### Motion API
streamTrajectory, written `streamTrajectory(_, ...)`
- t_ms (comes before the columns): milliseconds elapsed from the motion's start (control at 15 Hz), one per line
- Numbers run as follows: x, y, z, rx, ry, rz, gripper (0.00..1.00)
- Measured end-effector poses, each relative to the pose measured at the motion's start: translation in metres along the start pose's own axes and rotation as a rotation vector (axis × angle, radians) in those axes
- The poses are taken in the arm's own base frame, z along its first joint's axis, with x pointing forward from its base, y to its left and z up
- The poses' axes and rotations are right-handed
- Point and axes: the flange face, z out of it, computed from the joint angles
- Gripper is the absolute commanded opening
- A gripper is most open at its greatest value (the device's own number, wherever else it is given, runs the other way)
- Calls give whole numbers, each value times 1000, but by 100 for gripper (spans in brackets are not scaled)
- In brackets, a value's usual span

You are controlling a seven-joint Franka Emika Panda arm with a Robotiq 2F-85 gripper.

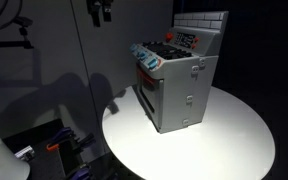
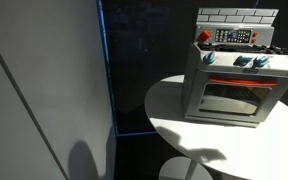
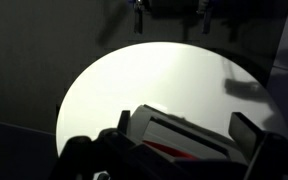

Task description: Push the top right orange button on the cooker

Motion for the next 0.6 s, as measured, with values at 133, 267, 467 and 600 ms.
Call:
streamTrajectory(133, 11, 7, -3, -5, 23, 42, 100)
streamTrajectory(267, 21, 13, -5, -18, 52, 82, 100)
streamTrajectory(467, 35, 19, -6, -52, 106, 137, 100)
streamTrajectory(600, 44, 22, -6, -73, 138, 171, 100)
